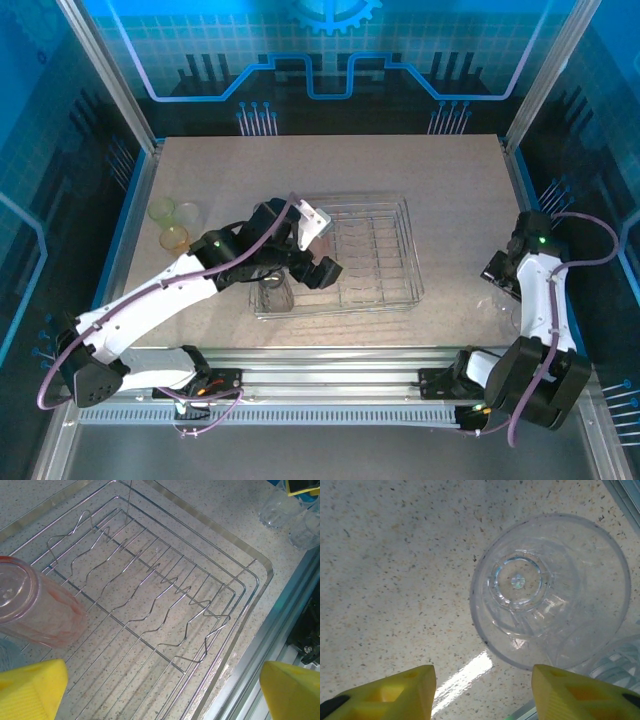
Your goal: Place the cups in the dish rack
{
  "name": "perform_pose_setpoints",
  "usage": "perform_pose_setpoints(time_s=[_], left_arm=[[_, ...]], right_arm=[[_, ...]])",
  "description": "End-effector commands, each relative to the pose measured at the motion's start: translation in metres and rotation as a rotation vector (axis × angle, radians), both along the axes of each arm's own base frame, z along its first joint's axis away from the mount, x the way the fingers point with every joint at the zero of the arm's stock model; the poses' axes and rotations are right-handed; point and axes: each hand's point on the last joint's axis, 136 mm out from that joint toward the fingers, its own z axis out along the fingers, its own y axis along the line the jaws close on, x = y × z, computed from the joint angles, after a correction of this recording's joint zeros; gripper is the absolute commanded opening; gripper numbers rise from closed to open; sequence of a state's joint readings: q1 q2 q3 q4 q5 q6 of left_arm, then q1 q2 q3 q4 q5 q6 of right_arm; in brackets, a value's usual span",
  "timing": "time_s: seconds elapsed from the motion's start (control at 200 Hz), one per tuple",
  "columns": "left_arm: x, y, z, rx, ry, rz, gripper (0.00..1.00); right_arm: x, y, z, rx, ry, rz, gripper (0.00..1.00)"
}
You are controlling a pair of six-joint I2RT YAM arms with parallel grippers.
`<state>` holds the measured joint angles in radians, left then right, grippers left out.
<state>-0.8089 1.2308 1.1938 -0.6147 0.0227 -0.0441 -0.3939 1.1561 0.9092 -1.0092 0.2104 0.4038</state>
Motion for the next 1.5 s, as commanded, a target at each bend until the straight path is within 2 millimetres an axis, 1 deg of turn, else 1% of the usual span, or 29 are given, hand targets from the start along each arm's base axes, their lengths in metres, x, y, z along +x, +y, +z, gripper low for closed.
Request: perform_pose_setpoints(time_s=[0.0,0.11,0.295,0.35,0.495,0.63,0.826,0.891,0.906,0.951,0.966,0.986,1.046,1.121,1.251,1.331,1.391,1.496], left_arm=[[0.0,0.003,0.004,0.012,-0.048,-0.005,0.99],[0.002,0.004,0.001,0.021,-0.05,-0.002,0.99],[0.007,0.006,-0.006,0.052,-0.057,0.013,0.99],[0.008,0.005,-0.009,0.066,-0.053,0.016,0.99],[0.011,0.005,-0.016,0.095,-0.035,0.02,0.99],[0.011,0.005,-0.017,0.098,-0.031,0.019,0.99],[0.01,0.004,-0.016,0.09,-0.027,0.017,0.99],[0.009,0.004,-0.017,0.088,-0.025,0.017,0.99],[0.009,0.004,-0.017,0.09,-0.024,0.017,0.99],[0.008,0.004,-0.017,0.087,-0.023,0.017,0.99],[0.008,0.003,-0.017,0.085,-0.024,0.018,0.99],[0.008,0.003,-0.017,0.084,-0.023,0.018,0.99],[0.006,0.004,-0.015,0.074,-0.024,0.019,0.99],[0.003,0.003,-0.007,0.038,-0.037,0.013,0.99],[-0.016,0.0,0.023,-0.142,-0.109,-0.05,0.99],[-0.028,0.0,0.04,-0.245,-0.156,-0.086,0.99],[-0.035,0.002,0.05,-0.296,-0.176,-0.101,0.99],[-0.041,0.0,0.055,-0.338,-0.157,-0.114,0.99]], right_arm=[[-0.002,-0.009,-0.01,-0.02,0.035,-0.04,0.52],[0.002,-0.009,-0.02,0.0,0.064,-0.035,0.49],[0.013,-0.009,-0.028,0.005,0.088,0.0,0.44],[0.015,-0.011,-0.03,0.006,0.097,0.007,0.42],[0.022,-0.016,-0.03,-0.008,0.112,0.033,0.33],[0.028,-0.017,-0.033,-0.005,0.119,0.052,0.29],[0.033,-0.013,-0.039,0.013,0.106,0.068,0.15],[0.034,-0.013,-0.039,0.013,0.099,0.072,0.1],[0.034,-0.012,-0.039,0.015,0.097,0.076,0.07],[0.035,-0.01,-0.038,0.02,0.088,0.083,0.03],[0.036,-0.01,-0.037,0.021,0.081,0.084,0.01],[0.036,-0.009,-0.037,0.025,0.078,0.089,0.0],[0.039,-0.006,-0.032,0.033,0.055,0.097,0.0],[0.045,0.002,-0.025,0.053,0.011,0.13,0.0],[0.052,0.02,-0.007,0.095,-0.072,0.183,0.0],[0.055,0.03,0.011,0.109,-0.148,0.215,0.0],[0.06,0.039,0.03,0.12,-0.231,0.243,0.0],[0.065,0.055,0.066,0.141,-0.4,0.276,0.0]])
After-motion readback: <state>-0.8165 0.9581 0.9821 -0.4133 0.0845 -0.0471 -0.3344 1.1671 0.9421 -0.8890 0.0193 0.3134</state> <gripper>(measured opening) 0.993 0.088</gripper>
